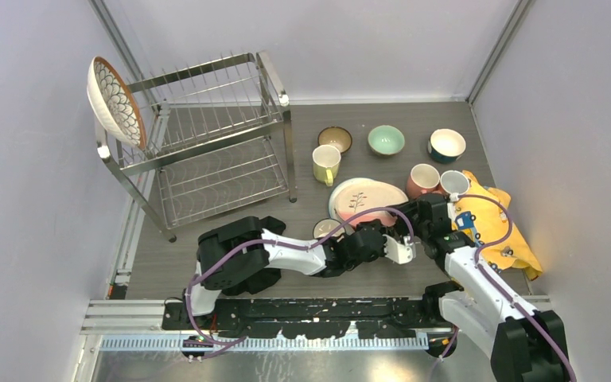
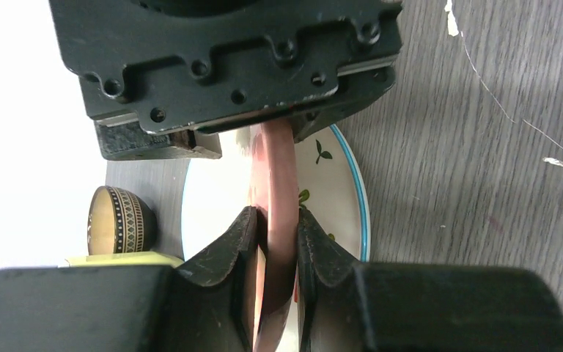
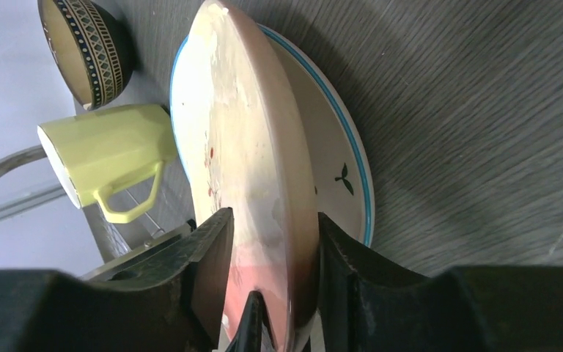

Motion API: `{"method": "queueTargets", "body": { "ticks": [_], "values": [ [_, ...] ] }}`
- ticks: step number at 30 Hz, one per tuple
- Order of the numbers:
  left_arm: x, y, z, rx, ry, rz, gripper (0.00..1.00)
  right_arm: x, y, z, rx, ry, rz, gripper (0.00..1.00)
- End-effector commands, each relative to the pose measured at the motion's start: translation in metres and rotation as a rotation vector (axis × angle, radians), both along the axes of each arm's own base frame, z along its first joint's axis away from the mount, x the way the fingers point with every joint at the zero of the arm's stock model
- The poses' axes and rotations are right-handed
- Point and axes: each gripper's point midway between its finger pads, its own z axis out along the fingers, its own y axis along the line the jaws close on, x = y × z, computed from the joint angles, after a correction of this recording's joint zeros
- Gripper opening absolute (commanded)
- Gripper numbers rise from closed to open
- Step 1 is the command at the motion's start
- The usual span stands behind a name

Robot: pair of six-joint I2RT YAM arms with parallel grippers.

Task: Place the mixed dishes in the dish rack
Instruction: Pick up the plate at the center of the board.

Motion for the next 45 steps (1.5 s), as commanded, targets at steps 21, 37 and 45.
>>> {"method": "queueTargets", "body": {
  "ticks": [21,37,45],
  "values": [
    [0.005,0.004,0.033,-0.162,0.073,0.093,0.49,0.018,-0.001,0.058,0.154,-0.236,-0.104,0.06],
    [-0.015,0.018,0.062,-0.207,0.261,0.090,0.90,0.026,-0.001,0.084,0.167,-0.311,-0.106,0.02],
    [-0.018,0.040,0.108,-0.290,0.407,0.136,0.92,0.020,-0.006,0.110,0.123,-0.381,-0.088,0.02]
  ]
}}
